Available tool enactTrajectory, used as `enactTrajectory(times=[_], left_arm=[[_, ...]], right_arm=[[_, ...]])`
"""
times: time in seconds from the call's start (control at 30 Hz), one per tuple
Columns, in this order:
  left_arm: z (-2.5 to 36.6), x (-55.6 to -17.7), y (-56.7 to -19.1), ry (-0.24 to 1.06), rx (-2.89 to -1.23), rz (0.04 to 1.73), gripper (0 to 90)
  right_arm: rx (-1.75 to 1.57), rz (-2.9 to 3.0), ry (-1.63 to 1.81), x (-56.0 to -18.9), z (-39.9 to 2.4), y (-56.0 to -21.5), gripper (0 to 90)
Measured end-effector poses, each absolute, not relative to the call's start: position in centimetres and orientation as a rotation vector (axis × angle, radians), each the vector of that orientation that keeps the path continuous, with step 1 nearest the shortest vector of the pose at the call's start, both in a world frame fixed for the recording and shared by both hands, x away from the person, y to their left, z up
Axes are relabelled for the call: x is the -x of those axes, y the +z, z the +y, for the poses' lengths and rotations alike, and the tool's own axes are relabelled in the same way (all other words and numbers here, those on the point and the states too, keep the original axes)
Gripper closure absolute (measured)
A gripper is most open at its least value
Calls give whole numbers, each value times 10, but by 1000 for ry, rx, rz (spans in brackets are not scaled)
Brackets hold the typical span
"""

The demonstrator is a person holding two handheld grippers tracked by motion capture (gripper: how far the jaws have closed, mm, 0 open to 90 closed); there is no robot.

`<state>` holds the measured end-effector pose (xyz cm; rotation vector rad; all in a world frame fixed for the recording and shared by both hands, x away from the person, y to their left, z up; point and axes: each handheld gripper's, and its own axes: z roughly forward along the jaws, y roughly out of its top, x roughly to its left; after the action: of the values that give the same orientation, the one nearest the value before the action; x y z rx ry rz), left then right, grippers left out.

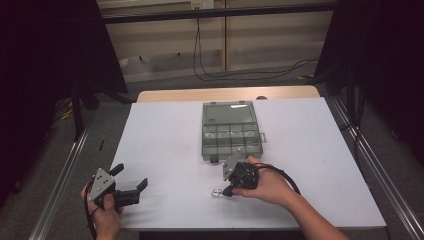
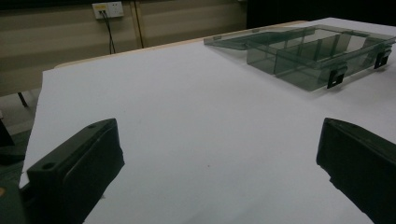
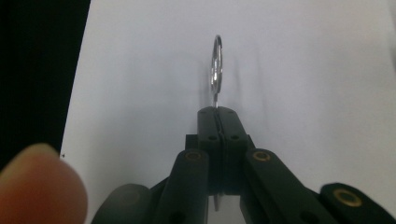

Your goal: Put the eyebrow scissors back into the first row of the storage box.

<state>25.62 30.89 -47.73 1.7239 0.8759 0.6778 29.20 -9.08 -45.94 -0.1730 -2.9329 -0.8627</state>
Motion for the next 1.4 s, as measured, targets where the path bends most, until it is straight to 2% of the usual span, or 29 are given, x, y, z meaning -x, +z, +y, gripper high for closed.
enactTrajectory(times=[0.5, 1.4], left_arm=[[309, -256, -477, 675, -1718, 873, 0], [310, -256, -477, 669, -1721, 853, 0]], right_arm=[[349, -2954, -948, -307, -104, -445, 900], [459, -2985, -1074, -339, -119, -406, 900]])
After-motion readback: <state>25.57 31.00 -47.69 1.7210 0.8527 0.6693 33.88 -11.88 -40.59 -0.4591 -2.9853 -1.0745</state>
